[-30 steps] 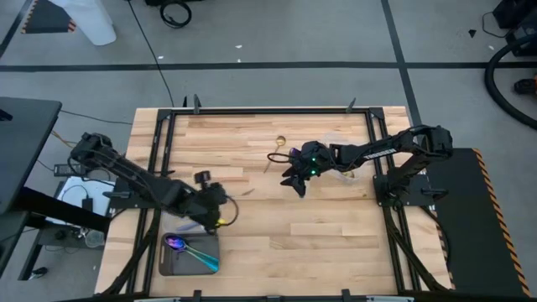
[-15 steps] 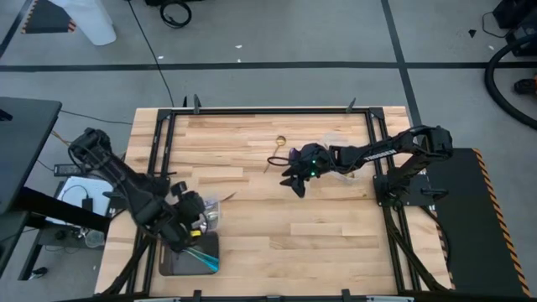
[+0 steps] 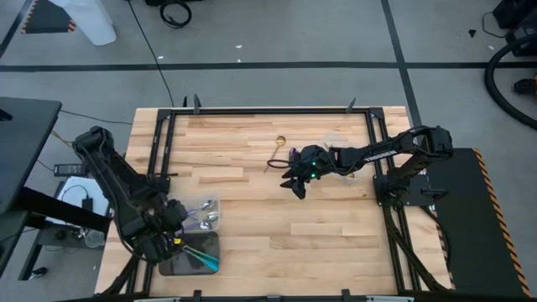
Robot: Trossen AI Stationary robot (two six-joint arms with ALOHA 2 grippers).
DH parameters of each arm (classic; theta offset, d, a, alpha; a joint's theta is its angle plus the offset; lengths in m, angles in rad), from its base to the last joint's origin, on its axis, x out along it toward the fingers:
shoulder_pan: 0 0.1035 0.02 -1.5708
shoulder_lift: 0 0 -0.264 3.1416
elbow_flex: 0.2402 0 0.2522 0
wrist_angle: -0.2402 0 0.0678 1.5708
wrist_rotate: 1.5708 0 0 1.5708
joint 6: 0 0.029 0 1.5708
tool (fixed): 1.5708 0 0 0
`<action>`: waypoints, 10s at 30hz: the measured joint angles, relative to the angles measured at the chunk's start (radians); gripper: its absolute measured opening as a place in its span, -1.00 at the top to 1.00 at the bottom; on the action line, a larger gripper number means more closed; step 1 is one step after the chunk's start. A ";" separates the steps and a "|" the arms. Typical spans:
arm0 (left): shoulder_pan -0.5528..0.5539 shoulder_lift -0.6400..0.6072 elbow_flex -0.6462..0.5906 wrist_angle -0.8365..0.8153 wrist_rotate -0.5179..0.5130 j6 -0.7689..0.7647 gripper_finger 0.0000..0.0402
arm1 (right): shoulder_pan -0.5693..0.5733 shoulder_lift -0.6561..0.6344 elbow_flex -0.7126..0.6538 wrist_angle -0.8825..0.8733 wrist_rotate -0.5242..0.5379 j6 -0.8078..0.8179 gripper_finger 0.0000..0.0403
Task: Sort silverware by color (type)
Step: Put the purple spoon into the bottom transparent bin, then put the blue spoon into the black bin
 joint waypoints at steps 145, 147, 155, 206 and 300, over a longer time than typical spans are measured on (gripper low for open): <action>0.737 -0.127 -0.123 0.629 0.232 0.997 0.03 | 0.123 0.249 0.094 -0.207 0.541 0.163 0.91; 0.737 -0.127 -0.123 0.628 0.231 0.997 0.03 | 0.123 0.240 0.093 -0.219 0.537 0.158 0.91; 0.738 -0.127 -0.123 0.628 0.229 1.000 0.03 | 0.128 0.203 0.093 -0.231 0.557 0.150 0.91; 0.654 -0.049 0.000 0.586 0.067 1.345 0.08 | 0.268 0.267 0.462 -0.377 0.407 0.113 0.90; 0.452 -0.183 0.297 -0.059 0.102 1.070 -0.02 | 0.419 0.713 1.174 -0.372 0.285 -0.109 0.90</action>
